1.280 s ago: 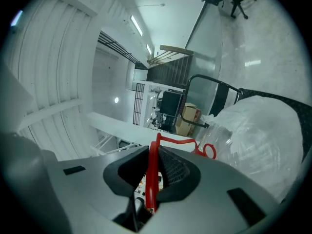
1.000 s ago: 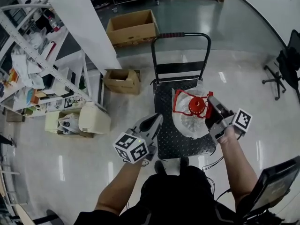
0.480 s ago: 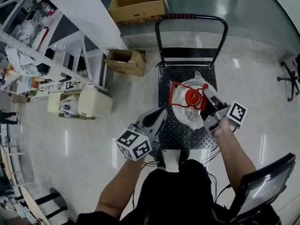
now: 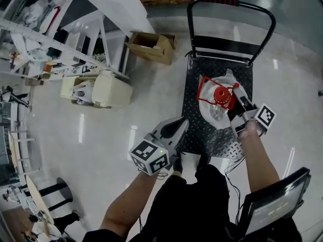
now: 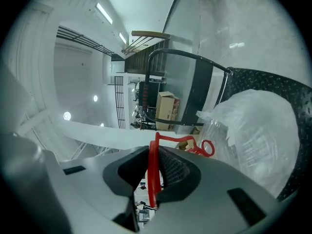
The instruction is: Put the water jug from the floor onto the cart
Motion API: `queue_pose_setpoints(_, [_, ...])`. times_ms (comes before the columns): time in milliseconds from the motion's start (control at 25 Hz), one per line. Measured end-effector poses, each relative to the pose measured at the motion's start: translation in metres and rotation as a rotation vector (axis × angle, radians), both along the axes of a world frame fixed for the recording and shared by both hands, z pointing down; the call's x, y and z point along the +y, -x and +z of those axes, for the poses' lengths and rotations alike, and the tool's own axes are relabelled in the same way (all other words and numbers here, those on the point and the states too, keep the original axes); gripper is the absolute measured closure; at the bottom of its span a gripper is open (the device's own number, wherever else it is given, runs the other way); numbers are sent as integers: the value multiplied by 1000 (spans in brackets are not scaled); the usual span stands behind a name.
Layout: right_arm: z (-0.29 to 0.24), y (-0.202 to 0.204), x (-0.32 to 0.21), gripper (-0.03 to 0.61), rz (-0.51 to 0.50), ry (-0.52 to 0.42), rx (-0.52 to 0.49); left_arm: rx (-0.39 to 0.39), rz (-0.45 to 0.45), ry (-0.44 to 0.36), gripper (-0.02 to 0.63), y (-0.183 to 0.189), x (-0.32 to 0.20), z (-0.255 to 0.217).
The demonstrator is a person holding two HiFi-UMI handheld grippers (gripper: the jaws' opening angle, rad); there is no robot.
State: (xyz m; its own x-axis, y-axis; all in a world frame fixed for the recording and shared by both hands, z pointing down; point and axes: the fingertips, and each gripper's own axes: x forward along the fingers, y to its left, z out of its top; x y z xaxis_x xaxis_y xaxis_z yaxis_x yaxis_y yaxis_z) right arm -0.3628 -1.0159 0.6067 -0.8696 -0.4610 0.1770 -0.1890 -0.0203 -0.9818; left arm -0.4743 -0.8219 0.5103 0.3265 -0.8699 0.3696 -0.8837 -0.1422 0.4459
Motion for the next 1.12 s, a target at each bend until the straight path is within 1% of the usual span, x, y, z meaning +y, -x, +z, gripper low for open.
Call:
queue_pose_setpoints(160, [26, -2, -7, 520, 4, 16, 10, 6, -14, 33, 617, -1, 5, 13])
queue_pose_setpoints(280, [45, -10, -10, 518, 11, 10, 26, 14, -40, 56, 615, 2, 9, 20])
queue_pose_setpoints(400, [60, -23, -14, 518, 46, 4, 9, 32, -58, 64, 617, 2, 10, 26])
queue_pose_setpoints(560, [65, -41, -23, 518, 82, -8, -16, 27, -33, 70, 617, -4, 6, 34])
queue_pose_setpoints(720, [75, -72, -35, 518, 101, 37, -38, 44, -22, 77, 617, -14, 0, 40])
queue_pose_setpoints(800, [79, -90, -39, 518, 108, 64, -81, 47, -2, 75, 616, -21, -1, 41])
queue_pose_setpoints(880, [82, -107, -39, 518, 116, 64, -108, 46, 15, 84, 616, -26, 0, 43])
queue_pose_setpoints(960, [89, -127, -41, 511, 140, 28, -80, 47, 21, 93, 616, -30, 2, 46])
queue_pose_setpoints(1040, [98, -146, -41, 497, 158, -8, -21, 49, 26, 98, 615, -34, 3, 45])
queue_pose_setpoints(1120, [106, -160, -38, 462, 155, -25, 50, 43, 42, 97, 616, -38, 5, 43])
